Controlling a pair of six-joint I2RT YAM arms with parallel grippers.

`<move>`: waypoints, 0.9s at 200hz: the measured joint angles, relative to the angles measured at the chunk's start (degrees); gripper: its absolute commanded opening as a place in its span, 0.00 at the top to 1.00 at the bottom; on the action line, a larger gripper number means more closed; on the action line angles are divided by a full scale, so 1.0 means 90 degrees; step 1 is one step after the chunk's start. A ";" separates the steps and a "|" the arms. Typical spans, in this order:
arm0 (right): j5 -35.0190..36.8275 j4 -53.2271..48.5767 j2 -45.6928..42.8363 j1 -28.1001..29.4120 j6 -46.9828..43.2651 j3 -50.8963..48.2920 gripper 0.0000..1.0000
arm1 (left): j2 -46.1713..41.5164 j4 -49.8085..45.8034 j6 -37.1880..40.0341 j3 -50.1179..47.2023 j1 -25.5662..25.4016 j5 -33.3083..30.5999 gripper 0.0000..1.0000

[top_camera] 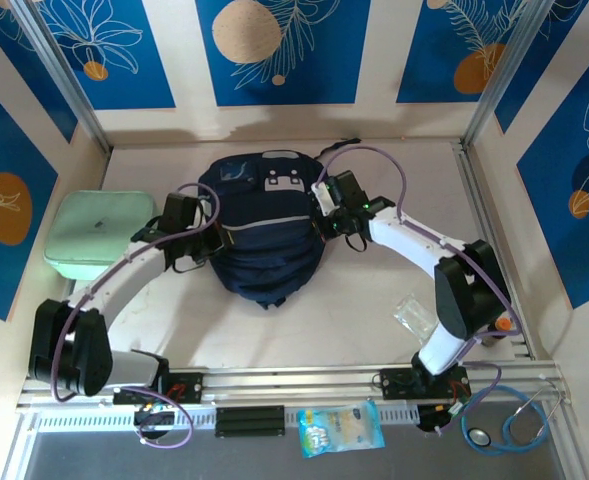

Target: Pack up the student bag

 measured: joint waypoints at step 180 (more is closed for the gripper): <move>0.0610 -0.0165 -0.2336 -0.1345 0.1523 -0.0678 0.10 | 0.0211 -0.0423 0.1819 0.1127 -0.0301 -0.1494 0.00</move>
